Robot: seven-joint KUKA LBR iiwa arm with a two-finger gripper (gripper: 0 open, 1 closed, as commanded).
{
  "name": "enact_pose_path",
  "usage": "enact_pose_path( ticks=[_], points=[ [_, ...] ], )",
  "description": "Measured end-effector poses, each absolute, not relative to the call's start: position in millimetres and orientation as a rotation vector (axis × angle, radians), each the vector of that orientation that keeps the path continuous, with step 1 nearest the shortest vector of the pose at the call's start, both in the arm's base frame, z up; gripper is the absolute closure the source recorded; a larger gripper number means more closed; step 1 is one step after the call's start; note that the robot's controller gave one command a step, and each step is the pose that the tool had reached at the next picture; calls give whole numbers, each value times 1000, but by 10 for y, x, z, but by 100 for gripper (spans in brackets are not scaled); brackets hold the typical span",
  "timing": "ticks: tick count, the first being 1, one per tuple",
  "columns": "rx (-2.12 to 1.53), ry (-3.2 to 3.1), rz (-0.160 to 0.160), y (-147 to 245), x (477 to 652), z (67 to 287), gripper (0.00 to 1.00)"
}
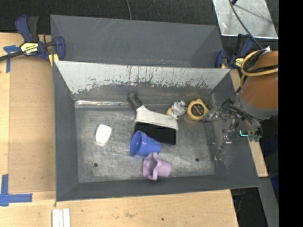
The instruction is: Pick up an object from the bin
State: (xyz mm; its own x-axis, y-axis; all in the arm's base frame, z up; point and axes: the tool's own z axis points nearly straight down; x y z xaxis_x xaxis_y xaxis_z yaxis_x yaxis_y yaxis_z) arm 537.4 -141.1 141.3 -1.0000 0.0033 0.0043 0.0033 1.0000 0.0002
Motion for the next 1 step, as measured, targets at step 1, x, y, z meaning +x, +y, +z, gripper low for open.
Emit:
enact_pose_path(
  ticks=[1],
  points=[
    [-1, -3145, 2, -1406, 5394, 1456, 0]
  ],
)
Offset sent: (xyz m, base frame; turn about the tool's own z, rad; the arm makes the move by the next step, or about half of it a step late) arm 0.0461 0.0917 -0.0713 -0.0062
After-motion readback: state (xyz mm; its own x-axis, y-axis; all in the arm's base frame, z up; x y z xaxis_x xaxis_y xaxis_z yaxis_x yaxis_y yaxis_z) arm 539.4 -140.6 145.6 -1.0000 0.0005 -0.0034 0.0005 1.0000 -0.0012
